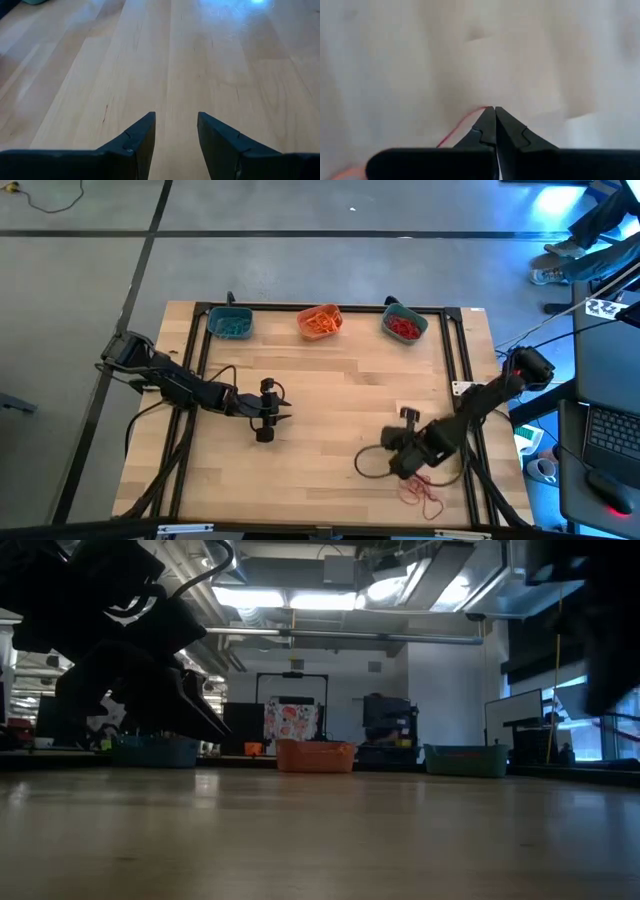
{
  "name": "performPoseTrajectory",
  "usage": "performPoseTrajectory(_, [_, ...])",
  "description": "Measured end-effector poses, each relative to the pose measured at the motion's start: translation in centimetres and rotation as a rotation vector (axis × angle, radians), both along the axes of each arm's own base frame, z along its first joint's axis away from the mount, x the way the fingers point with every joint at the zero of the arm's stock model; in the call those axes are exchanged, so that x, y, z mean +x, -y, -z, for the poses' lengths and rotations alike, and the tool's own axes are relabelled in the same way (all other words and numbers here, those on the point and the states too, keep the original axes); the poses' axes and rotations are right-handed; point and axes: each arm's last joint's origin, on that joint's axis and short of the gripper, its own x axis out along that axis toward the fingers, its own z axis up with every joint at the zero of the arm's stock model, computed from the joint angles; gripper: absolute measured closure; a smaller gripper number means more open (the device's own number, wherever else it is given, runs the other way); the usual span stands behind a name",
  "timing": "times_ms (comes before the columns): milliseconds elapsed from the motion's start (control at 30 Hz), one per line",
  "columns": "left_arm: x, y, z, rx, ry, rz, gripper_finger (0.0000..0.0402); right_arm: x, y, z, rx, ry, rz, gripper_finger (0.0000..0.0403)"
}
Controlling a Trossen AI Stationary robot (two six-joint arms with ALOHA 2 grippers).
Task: Sort rubber bands into baskets
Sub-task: Put the red rubber band into the green bin
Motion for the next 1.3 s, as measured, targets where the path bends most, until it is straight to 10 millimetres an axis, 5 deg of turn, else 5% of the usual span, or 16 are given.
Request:
performPoseTrajectory(667, [0.0, 0.0, 0.0, -0.008, 0.006, -0.004, 0.0258, -0.7, 10.0, -4.9, -0.491, 0.194, 0.399, 0.0402])
performPoseTrajectory(1300, [0.0, 0.0, 0.0, -0.037, 0.008, -0.024, 0.0258, -0.6, 22.9, -6.2, -0.942, -0.008, 0.719, 0.0402])
